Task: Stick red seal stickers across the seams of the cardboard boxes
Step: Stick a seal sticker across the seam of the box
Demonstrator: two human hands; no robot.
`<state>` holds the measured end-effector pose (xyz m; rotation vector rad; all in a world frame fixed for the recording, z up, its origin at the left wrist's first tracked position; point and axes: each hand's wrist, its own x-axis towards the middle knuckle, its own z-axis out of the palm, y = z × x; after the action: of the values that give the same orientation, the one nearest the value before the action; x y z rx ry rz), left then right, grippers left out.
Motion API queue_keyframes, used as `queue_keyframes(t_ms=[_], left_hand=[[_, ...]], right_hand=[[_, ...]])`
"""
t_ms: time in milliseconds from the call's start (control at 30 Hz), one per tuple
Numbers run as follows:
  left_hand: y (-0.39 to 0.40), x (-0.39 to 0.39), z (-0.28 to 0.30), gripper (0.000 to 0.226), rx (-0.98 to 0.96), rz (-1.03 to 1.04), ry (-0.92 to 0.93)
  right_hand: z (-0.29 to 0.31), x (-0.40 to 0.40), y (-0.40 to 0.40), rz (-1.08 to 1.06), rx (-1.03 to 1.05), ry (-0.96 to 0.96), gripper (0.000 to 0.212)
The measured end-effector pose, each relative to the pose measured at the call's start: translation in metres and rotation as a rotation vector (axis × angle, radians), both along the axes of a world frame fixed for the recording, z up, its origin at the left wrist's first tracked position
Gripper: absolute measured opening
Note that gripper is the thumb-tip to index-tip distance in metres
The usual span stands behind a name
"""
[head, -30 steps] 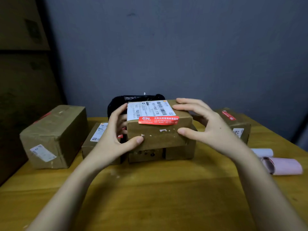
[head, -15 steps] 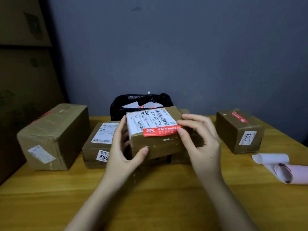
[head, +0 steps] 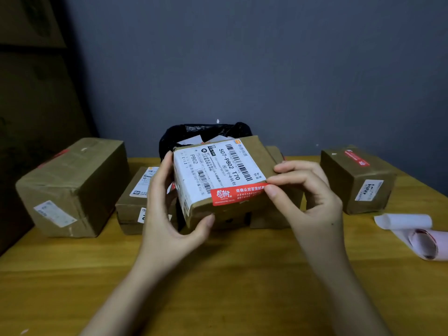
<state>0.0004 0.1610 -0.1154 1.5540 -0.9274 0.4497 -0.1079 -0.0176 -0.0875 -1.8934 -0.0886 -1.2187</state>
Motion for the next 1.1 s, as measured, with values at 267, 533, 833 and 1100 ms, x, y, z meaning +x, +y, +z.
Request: queue_keyframes(t_ms=[267,533,833,1100], left_hand=[[0.001,0.001,-0.003,0.099,-0.041,0.121,-0.169],[-0.001,0.008,-0.007,0.104,-0.096,0.178,-0.303],[-0.001,0.011,-0.007,0.103,-0.112,0.222,-0.41],[-0.002,0.011,-0.012,0.103,-0.091,0.203,-0.334]], right_hand=[[0.001,-0.001,0.004,-0.037,0.064,0.008,0.01],[-0.001,0.001,0.013,-0.2,-0.049,-0.105,0.004],[-0.006,0.005,0.016,-0.222,-0.11,-0.113,0.009],[0.0,0.001,0.017,0.017,0.266,0.049,0.015]])
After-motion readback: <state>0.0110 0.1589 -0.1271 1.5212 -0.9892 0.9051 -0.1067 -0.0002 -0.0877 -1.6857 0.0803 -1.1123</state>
